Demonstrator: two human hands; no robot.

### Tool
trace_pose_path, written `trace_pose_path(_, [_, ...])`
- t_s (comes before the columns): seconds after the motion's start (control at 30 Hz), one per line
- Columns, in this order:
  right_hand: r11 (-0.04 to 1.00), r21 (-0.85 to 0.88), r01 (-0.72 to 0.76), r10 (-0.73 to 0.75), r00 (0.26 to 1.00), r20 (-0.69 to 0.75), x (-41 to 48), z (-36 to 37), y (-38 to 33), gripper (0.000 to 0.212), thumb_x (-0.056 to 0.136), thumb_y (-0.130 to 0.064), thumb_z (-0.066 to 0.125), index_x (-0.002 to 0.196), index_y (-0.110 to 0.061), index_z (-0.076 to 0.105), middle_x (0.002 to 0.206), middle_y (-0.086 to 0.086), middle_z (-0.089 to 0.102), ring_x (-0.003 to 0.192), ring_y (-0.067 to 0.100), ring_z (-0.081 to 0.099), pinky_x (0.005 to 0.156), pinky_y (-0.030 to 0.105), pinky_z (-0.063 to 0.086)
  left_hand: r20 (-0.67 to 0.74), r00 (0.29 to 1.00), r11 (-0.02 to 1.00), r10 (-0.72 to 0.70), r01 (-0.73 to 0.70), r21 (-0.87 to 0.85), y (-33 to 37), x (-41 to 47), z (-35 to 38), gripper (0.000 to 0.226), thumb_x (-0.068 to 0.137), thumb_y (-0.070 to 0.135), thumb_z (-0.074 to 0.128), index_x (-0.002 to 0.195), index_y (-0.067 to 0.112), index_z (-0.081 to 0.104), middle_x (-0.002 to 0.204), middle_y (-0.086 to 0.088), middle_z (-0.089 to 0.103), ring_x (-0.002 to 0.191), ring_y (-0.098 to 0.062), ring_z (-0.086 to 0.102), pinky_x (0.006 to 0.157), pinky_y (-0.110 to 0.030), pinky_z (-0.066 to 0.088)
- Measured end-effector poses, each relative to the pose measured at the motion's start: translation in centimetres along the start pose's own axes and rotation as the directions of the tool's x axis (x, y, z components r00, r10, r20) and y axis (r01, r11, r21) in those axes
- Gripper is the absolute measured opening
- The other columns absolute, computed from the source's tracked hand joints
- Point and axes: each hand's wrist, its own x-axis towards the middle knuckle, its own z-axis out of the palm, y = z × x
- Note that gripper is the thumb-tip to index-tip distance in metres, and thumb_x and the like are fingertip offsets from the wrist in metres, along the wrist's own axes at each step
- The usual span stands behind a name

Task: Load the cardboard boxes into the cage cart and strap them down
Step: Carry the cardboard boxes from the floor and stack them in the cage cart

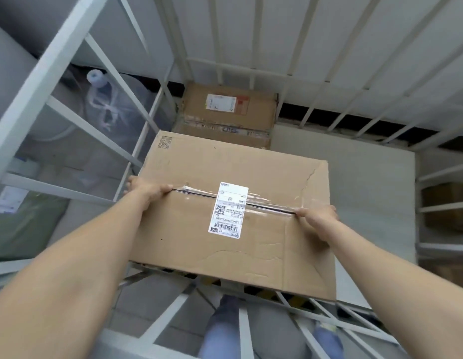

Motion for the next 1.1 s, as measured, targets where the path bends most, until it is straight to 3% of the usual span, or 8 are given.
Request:
trace_pose_path(0.27, [1.0,-0.001,-0.015,0.016,0.998,0.058,4.3,4.7,0.6,0.096,0.071,-0.045,0.08,0.14,0.0,0.029,0.143,0.019,0.041,0.129,0.037,0.041,0.105,0.044,0.039,0.056,0.998,0.997,-0.039,0.035,0.064,-2.7,5.7,3.9,0.107,0.061,0.035,0.088,0.141,0.002,0.026,0.145,-0.015,0.036,0.13,-0.035,0.04,0.107,-0.046,0.035])
trace_pose_path(0.47, [0.995,0.007,-0.099,0.096,0.98,0.172,7.7,7.6,0.8,0.077,0.08,-0.033,0.075,0.139,-0.003,0.035,0.142,0.014,0.043,0.128,0.035,0.043,0.096,0.04,0.038,0.048,0.998,0.996,-0.048,0.044,0.082,-4.3,9.3,6.6,0.102,0.062,0.034,0.088,0.138,0.002,0.029,0.142,-0.015,0.039,0.129,-0.035,0.038,0.106,-0.048,0.035])
trace_pose_path(0.73, [0.993,-0.015,-0.117,0.116,0.942,0.315,10.8,11.8,2.0,0.056,0.092,-0.026,0.062,0.138,-0.002,0.043,0.15,0.013,0.036,0.138,0.03,0.034,0.109,0.037,0.028,0.046,0.996,0.99,-0.083,0.077,0.12,-5.9,13.5,9.2,0.095,0.067,0.028,0.086,0.138,0.0,0.029,0.141,-0.018,0.04,0.129,-0.037,0.036,0.106,-0.046,0.034])
trace_pose_path(1.0, [0.99,0.015,-0.142,0.126,0.916,0.382,12.8,14.9,2.6,0.063,0.089,-0.031,0.065,0.141,-0.005,0.04,0.151,0.011,0.035,0.139,0.027,0.032,0.109,0.034,0.027,0.181,0.974,0.99,-0.137,0.132,0.043,-7.9,16.5,11.1,0.083,0.074,0.02,0.082,0.137,0.0,0.032,0.139,-0.019,0.045,0.126,-0.036,0.044,0.105,-0.044,0.037])
trace_pose_path(1.1, [0.99,-0.009,-0.139,0.13,0.897,0.423,12.7,15.4,2.5,0.06,0.092,-0.03,0.06,0.143,-0.006,0.038,0.153,0.009,0.032,0.14,0.026,0.029,0.111,0.034,0.024,0.324,0.943,0.997,-0.071,0.059,0.048,-7.2,16.6,11.4,0.076,0.082,0.019,0.074,0.143,0.003,0.032,0.146,-0.015,0.04,0.132,-0.033,0.039,0.109,-0.041,0.032])
